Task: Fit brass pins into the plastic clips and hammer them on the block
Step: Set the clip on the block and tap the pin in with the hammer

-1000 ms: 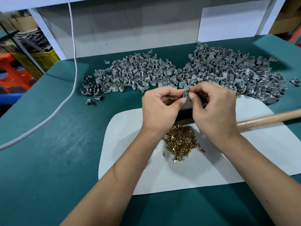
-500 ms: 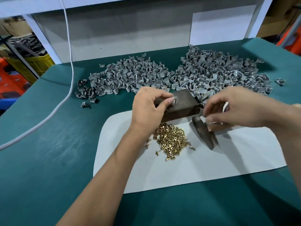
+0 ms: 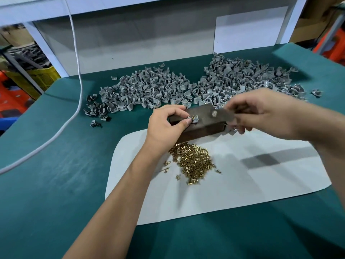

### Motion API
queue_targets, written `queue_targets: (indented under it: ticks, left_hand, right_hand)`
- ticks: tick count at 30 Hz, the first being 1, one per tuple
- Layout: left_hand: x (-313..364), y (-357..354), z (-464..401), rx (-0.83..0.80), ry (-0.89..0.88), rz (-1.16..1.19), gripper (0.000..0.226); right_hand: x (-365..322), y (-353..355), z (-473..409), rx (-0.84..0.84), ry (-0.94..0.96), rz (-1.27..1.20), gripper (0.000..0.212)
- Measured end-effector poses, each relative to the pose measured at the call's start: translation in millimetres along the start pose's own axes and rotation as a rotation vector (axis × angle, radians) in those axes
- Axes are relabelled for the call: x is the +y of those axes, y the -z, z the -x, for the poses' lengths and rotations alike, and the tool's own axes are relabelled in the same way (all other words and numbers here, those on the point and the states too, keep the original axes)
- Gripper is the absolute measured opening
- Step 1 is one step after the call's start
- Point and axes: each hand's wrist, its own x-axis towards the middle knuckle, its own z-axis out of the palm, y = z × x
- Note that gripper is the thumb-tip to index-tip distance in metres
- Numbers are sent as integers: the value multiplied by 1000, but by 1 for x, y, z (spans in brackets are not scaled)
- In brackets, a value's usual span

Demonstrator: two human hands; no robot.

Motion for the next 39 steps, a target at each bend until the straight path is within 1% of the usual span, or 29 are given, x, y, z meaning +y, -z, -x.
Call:
queue_targets:
  ticks: [1,2,3,6,8,10,11,12,13,15,16,17,18,19,20,21,22,24,26,27,29,30,31,33,34,35,36,37,39]
  left_hand:
    - [0,0,0,-3,9,9,17]
    - [0,0,0,-6,12,16,16]
    - [0,0,0,-9,12,21,15]
    - [2,0,1,-21,-1,9,12]
    - [2,1,0,-22,-7,-4,9]
    - [2,2,0,-22,-9,-26,9]
    - [2,3,0,-23,-8,-34,10]
    - [2,3,0,-21,-5,-35,11]
    - [2,3,0,-19,1,-34,12]
    - [3,3,1,-20,16,-33,12]
    - [4,3,1,-19,25,-29,11]
    - [4,3,1,-16,36,-22,11]
    - [5,3,1,-18,44,-18,10]
    - [5,3,1,-22,46,-22,10]
    - [5,3,1,-25,44,-27,10]
    - [5,3,1,-25,46,-25,10]
    - [5,3,1,-24,54,-15,11]
    - [7,3,2,-19,69,-2,12]
    - [7,2,2,-16,68,-12,10]
    - [7,3,2,-18,70,-9,9]
    - [7,3,2,-26,67,5,9]
    - [6,3,1,-29,62,5,9]
    - [6,2,1,-30,60,5,10]
    - [6,2,2,-26,74,12,12]
    - [6,2,2,-31,79,13,12]
    - [6,2,2,-32,81,11,12]
    - [6,3,2,-33,82,12,12]
    - [7,3,2,-38,78,12,11]
    - [6,4,2,-39,62,7,9]
  right_hand:
    - [-3,-3,-5,55,20,15,5]
    - [-5,-7,-11,98,27,52,7]
    - [-7,-13,-16,133,36,120,12]
    - [-11,-25,-30,212,58,334,14]
    - [-13,-24,-35,310,89,328,21]
    - [-15,-27,-38,458,156,273,19]
    - [-15,-31,-39,488,160,266,17]
    - [-13,-36,-42,456,123,288,16]
    - [-11,-43,-44,377,56,330,19]
    - [-6,-45,-47,241,-57,407,31]
    - [-7,-40,-48,221,-79,436,35]
    - [-8,-35,-49,223,-85,455,36]
    - [-10,-31,-48,265,-76,456,37]
    - [-11,-30,-47,346,-48,430,37]
    - [-14,-32,-46,423,-25,392,34]
    - [-16,-37,-45,447,-17,379,28]
    - [-17,-44,-45,403,-39,398,24]
    - [-17,-53,-44,230,-141,483,25]
    - [-19,-44,-44,173,-169,558,29]
    - [-20,-38,-44,205,-147,560,29]
    - [-19,-34,-43,394,-64,508,25]
    - [-20,-38,-43,459,-45,488,23]
    - [-21,-44,-44,446,-51,489,22]
    - [-21,-56,-47,266,-124,541,21]
    - [-22,-53,-47,202,-154,590,21]
    - [-22,-47,-47,184,-161,635,21]
    - [-24,-40,-48,207,-142,665,21]
    - [-24,-35,-48,278,-107,684,21]
    - [-29,-39,-45,442,-60,621,21]
